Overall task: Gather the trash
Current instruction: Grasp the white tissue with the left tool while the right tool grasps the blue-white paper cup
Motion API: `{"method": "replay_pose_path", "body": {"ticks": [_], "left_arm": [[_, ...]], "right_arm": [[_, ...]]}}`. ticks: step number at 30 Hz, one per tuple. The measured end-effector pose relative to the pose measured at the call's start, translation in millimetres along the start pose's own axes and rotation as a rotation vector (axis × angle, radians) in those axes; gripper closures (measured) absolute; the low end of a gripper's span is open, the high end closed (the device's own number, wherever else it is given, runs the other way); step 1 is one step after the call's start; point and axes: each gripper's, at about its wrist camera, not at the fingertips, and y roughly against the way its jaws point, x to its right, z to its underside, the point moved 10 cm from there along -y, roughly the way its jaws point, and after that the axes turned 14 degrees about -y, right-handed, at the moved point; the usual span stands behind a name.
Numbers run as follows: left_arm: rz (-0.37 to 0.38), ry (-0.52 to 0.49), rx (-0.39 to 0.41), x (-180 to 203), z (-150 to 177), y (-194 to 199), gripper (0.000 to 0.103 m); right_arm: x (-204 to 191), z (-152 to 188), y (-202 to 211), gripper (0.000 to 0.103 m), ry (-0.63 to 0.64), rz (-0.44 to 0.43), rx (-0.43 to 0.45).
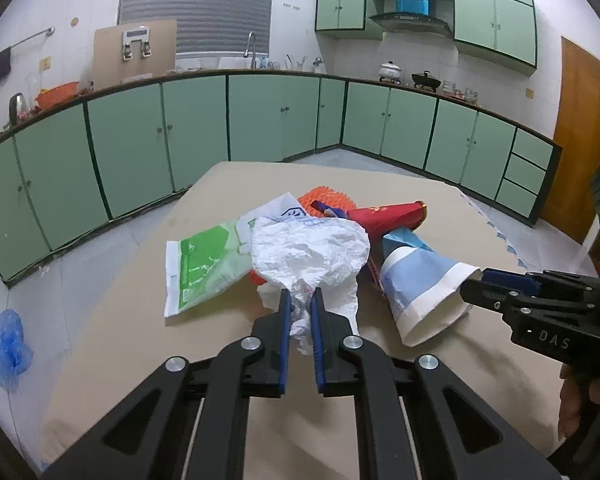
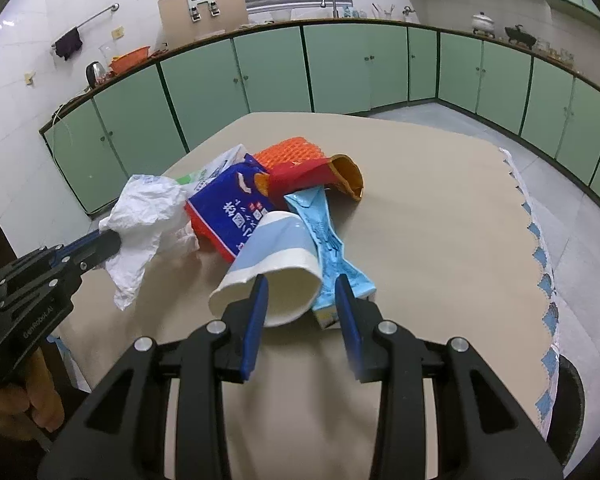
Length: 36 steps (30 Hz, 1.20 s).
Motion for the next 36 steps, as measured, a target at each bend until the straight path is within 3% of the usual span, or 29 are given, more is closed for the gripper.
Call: {"method": "replay_pose_path", "body": {"ticks": [7, 9, 11, 27, 36], "left_arm": [[0.006, 0.013, -0.011, 0, 2, -2, 0.093], [0.008, 0.011, -0.013, -1, 3, -2, 0.093], [0.008, 0.011, -0.016, 0, 2, -1, 0.093], [-0.007, 0.013, 0.033, 7, -8, 50, 0.093], [0.047, -0.033, 0.069, 43, -23, 75, 0.093]], "right_arm": [[-2, -5, -11, 0.072, 0.037, 0.004, -0.001], [-4, -6, -10, 0.095, 0.052, 0.007, 0.002], [-6, -6, -6, 0.1, 0.056, -0.005, 0.008], [-1, -3, 77, 0.101, -0.017, -0.061, 0.057], [30, 0, 125, 0.101, -0.067, -0.028, 0.104]]}}
